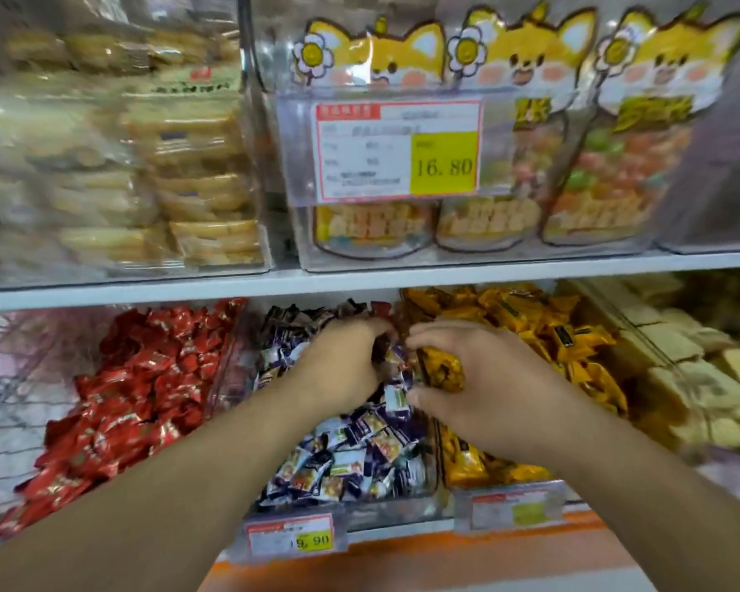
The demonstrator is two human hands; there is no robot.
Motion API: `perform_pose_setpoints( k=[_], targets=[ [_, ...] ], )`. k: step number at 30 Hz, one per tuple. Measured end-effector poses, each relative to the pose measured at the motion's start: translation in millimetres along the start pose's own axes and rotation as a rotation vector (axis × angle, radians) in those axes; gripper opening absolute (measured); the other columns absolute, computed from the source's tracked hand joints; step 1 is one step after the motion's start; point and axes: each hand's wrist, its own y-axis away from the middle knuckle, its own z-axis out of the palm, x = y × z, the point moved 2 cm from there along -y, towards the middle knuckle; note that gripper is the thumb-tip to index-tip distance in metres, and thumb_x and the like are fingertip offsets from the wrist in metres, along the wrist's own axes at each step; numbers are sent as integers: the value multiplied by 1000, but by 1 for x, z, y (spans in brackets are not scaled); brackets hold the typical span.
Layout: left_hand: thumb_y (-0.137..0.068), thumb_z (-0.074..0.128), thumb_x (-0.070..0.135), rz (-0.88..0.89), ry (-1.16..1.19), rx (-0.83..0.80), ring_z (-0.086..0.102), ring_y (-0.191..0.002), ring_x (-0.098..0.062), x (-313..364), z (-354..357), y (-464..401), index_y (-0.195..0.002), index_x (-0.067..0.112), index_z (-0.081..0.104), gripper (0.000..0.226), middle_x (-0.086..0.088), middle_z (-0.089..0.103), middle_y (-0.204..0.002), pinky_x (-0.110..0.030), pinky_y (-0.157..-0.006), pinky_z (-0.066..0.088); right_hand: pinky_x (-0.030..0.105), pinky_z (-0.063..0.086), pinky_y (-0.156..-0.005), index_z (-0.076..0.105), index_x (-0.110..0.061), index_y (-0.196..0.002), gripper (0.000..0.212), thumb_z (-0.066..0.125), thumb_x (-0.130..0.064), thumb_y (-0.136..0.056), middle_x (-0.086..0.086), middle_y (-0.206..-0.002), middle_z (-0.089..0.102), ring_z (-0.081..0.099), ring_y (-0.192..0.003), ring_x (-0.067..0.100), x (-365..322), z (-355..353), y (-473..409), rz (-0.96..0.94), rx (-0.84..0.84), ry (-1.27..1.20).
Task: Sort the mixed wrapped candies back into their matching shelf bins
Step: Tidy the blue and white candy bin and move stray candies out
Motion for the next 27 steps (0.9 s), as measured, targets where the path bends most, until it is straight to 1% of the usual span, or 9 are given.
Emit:
perform_pose_setpoints(
  k=[3,6,8,11,15,19,21,24,27],
  targets=[
    [-84,82,31,-37,87,55,60,-90,-9,1,-5,8,-108,31,67,28,13,67,-99,-19,-71,41,16,18,-112,47,-37,-150,61,70,-48,-94,-23,-159,35,26,-149,1,1,-1,-1,-4,11,-16],
    [-83,84,27,-144,252,110,60,-80,-10,-2,-17,19,-100,28,67,25,12,64,-88,-19,-71,49,16,19,-110,49,-37,-148,60,72,-48,-93,-23,-158,37,28,-148,2,2,0,-1,1,19,-26],
    [-87,79,30,-197,198,151,62,-80,-9,-8,-32,27,-101,28,65,20,9,64,-89,-22,-71,51,21,21,-115,49,-37,-148,60,72,-47,-93,-22,-158,36,27,-149,4,2,0,-1,7,10,-36],
    [-93,67,27,-262,-50,92,62,-68,-9,-18,-52,40,-110,29,63,17,3,65,-94,-17,-54,46,28,26,-121,49,-37,-148,60,72,-46,-93,-21,-159,36,28,-150,6,1,-1,0,22,-5,-58],
    [-96,64,26,-207,-163,31,69,-78,-21,-11,-49,45,-126,23,64,31,-5,68,-119,-33,-75,60,29,25,-121,49,-36,-148,61,73,-44,-93,-20,-160,35,27,-151,8,-2,-1,-1,39,-7,-51],
    [-95,69,35,-53,32,3,65,-108,-16,8,-25,33,-131,27,65,37,1,68,-125,-25,-90,51,27,27,-119,52,-37,-145,59,75,-45,-92,-20,-157,39,30,-149,6,-3,1,-2,44,22,-54],
    [-94,71,43,-64,82,-57,62,-115,-16,12,-14,29,-135,25,63,46,2,66,-128,-21,-91,46,24,28,-118,53,-37,-144,58,75,-45,-91,-21,-155,41,33,-147,4,-2,1,-3,38,35,-50],
    [-91,75,43,-115,135,-53,64,-106,-14,12,-7,27,-127,24,67,42,5,67,-118,-23,-89,51,23,29,-117,54,-37,-142,57,76,-46,-90,-22,-154,42,34,-146,3,-1,1,-4,36,36,-49],
    [-87,80,39,-129,192,-16,63,-85,-3,8,-7,29,-112,30,68,29,13,67,-96,-11,-68,47,21,30,-113,55,-37,-140,56,77,-46,-89,-22,-152,42,36,-143,4,-1,1,-5,42,31,-57]
  ],
)
